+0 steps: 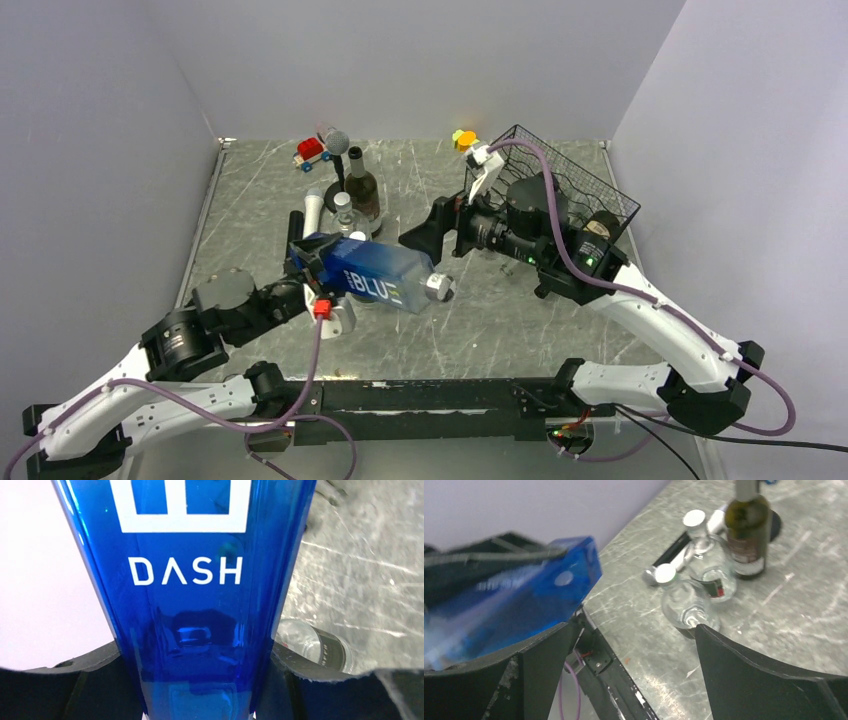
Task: Put the wine bottle on the wine rack
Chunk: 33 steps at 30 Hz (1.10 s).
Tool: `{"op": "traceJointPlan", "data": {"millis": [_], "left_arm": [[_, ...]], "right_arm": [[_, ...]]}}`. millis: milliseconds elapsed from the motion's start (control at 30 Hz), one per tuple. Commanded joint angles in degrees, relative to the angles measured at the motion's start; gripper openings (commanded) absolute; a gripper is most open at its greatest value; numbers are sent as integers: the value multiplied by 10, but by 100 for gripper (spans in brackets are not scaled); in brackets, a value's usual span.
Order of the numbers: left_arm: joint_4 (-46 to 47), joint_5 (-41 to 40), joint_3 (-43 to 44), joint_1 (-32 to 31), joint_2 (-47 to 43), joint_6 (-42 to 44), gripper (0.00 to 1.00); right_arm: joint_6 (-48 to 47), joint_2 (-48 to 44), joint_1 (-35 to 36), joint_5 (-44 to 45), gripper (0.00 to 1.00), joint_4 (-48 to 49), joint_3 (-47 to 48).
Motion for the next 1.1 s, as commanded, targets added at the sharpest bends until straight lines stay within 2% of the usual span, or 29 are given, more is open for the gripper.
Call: {"op": "traceJointPlan", "data": {"millis": [0, 133, 300, 633, 1067], "left_arm": [[54, 56, 4, 1, -13, 37, 1], [13, 63, -9, 1, -17, 44, 1], [-46, 48, -23, 1, -5, 54, 1], [-51, -9, -59, 1, -13, 108, 1], [-30, -66, -80, 1, -6, 141, 1]], "right_arm": [[68, -8, -48, 41, 99, -34, 33], [81, -18, -86, -26, 99, -23, 10], [26, -9, -87, -116, 100, -35, 33], [-17, 22, -82, -299, 100, -59, 4], [-28, 84, 8, -265, 100, -95, -18]]}}
